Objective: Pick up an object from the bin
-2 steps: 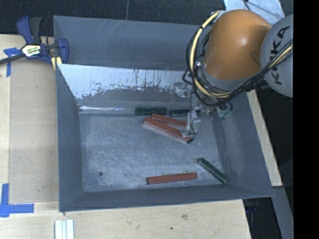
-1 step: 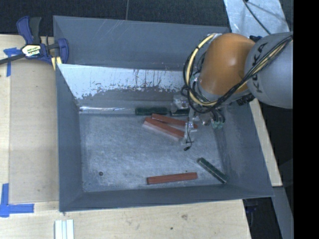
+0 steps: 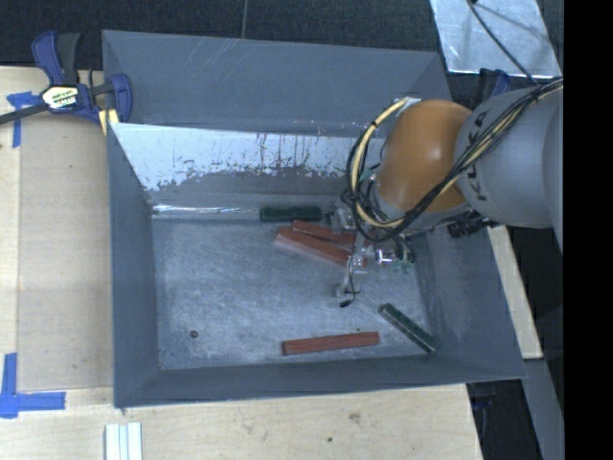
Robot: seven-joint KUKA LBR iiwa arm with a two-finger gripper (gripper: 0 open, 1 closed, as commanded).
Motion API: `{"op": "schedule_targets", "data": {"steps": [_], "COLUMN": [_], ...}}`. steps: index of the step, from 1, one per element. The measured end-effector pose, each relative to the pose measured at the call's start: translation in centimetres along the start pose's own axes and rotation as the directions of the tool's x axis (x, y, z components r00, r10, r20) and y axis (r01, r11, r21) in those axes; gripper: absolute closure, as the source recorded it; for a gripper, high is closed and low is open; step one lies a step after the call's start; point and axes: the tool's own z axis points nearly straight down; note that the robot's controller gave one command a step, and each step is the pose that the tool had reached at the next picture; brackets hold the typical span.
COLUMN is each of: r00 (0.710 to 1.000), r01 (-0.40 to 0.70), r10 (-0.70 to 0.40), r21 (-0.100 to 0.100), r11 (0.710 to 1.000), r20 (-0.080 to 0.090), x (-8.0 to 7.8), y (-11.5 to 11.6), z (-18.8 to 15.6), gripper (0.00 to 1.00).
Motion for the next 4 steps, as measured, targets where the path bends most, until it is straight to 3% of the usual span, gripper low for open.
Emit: {"op": "schedule_targets", "data": {"steps": [1, 2, 3, 4], "r00": [1.0, 0.869, 0.447, 0.264], "r01": [0.0, 0.494, 0.895, 0.964], "r10": [0.0, -0.494, -0.895, -0.964], "r21": [0.0, -0.004, 0.006, 0.003], "r11": [1.0, 0.869, 0.447, 0.264], "r20": [0.006, 0.008, 0.007, 0.001], "x": [-0.2, -2.9, -2.3, -1.7], "y": [0.0, -3.0, -7.2, -7.0], "z": [-0.4, -0.2, -0.1, -15.5], "gripper": [1.0, 1.0, 1.0, 1.0]}}
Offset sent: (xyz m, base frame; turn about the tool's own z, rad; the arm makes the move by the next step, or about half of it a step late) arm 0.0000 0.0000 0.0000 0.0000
